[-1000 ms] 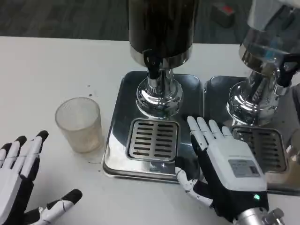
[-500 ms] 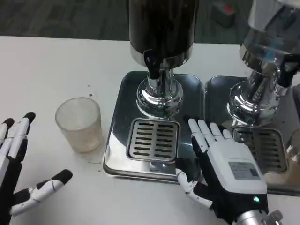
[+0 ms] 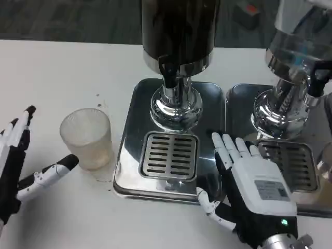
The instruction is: Grasp the cup under the faucet to collect the drink, then remove the cup.
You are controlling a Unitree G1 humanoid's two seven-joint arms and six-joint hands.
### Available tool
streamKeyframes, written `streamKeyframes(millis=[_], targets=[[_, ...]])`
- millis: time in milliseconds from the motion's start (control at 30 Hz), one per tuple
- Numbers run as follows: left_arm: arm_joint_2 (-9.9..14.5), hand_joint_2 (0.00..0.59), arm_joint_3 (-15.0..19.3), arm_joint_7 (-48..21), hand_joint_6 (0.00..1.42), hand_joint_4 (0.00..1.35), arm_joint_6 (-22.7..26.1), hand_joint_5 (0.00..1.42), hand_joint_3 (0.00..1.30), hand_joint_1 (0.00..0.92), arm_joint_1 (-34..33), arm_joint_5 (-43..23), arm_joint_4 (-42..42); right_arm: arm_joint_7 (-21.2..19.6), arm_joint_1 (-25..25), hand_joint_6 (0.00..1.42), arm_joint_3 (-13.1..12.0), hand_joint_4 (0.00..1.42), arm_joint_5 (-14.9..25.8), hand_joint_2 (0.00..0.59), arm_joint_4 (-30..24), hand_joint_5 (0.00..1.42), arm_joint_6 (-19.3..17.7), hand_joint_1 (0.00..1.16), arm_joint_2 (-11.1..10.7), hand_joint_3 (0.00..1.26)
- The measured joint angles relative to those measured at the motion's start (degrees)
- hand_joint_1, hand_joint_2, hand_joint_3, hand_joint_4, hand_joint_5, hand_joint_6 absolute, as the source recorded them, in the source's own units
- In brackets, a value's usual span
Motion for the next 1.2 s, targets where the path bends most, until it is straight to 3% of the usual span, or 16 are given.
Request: streamKeyframes(millis=[267,700,967,1200], targets=[[-2.6,0.001,-1.7,0.1,0.00,0.00,-6.7,0.00,0.00,0.040,-5.5,-2.3,11.8,0.0,0.4,0.00,0.2,0.00,0.0,0.530,-0.4,0.00,0.9,0.36,0.3,0.00],[-3.9,0.022,-7.1,3.7,0.00,0.00,-10.0,0.00,0.00,0.139,-16.1,-1.0,26.2,0.0,0.7,0.00,0.1,0.00,-0.3,0.530,-1.9,0.00,1.8,0.36,0.2,0.00],[-4.4,0.035,-8.8,2.5,0.20,0.00,-11.2,0.11,0.00,0.174,-19.1,-1.7,31.2,0.0,1.0,0.00,0.1,0.00,-0.3,0.530,-2.0,0.00,2.3,0.36,0.3,0.00],[-4.6,0.038,-9.0,0.7,0.25,0.00,-13.7,0.20,0.00,0.191,-20.1,-3.5,32.4,0.0,1.4,0.00,0.1,0.00,-0.3,0.530,-2.2,0.00,2.7,0.36,0.9,0.00]])
